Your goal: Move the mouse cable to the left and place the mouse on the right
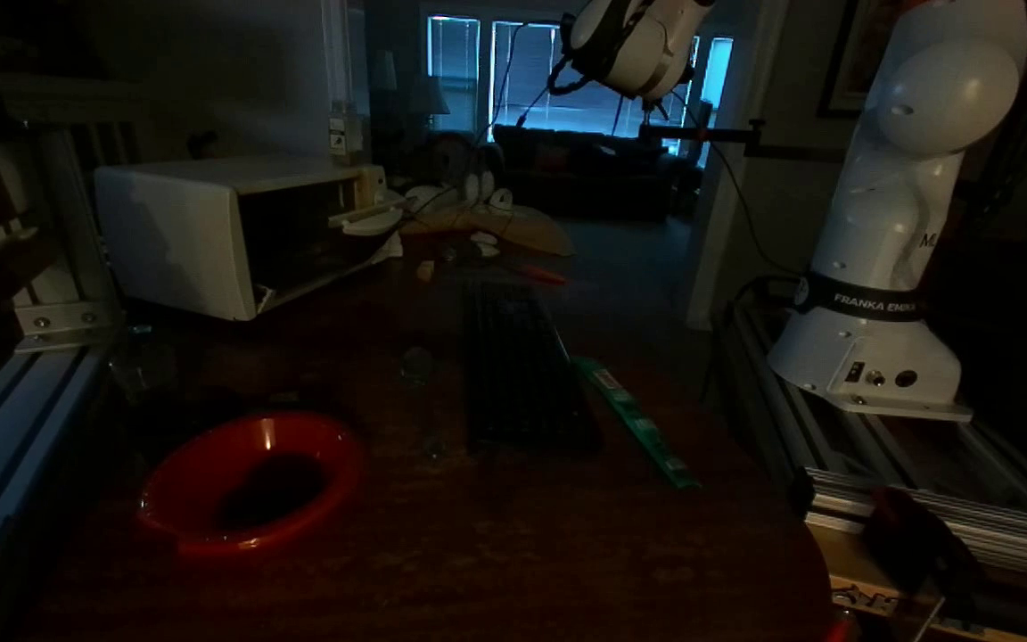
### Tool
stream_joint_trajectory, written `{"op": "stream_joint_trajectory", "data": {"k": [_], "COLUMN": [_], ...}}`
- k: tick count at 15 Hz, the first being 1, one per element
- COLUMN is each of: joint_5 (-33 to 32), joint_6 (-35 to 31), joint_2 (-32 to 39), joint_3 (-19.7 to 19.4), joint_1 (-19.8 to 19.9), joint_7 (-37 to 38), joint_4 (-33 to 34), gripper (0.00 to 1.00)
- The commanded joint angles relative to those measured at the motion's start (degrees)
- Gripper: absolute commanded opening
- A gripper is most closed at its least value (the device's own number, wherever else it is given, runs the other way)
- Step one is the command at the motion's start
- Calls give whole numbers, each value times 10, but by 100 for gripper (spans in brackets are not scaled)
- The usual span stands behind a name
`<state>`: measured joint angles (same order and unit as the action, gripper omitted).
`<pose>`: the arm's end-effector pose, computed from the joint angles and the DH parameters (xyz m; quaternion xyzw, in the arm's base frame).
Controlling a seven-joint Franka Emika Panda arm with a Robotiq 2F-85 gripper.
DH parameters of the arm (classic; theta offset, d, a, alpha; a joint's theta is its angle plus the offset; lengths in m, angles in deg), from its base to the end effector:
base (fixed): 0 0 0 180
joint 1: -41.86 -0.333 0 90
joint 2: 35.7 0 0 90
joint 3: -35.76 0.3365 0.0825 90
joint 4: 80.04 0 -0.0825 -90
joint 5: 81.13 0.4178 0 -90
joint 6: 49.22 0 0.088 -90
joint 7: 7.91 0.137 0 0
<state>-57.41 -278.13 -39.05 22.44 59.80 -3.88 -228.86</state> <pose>0.3954 -0.3173 0.4387 0.6337 -0.4200 0.6262 0.1731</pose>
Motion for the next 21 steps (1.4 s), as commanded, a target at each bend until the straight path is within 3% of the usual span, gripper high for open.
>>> {"op": "stream_joint_trajectory", "data": {"k": [1,4,16,21], "joint_5": [9,-2,-4,-26], "joint_6": [-19,-7,242,338], "joint_2": [1,-3,40,7], "joint_3": [-1,0,69,93], "joint_1": [-13,-19,-72,-91], "joint_7": [-10,-26,-229,-306], "joint_4": [-5,-6,-2,-28], "gripper": [1,1,1,1]}}
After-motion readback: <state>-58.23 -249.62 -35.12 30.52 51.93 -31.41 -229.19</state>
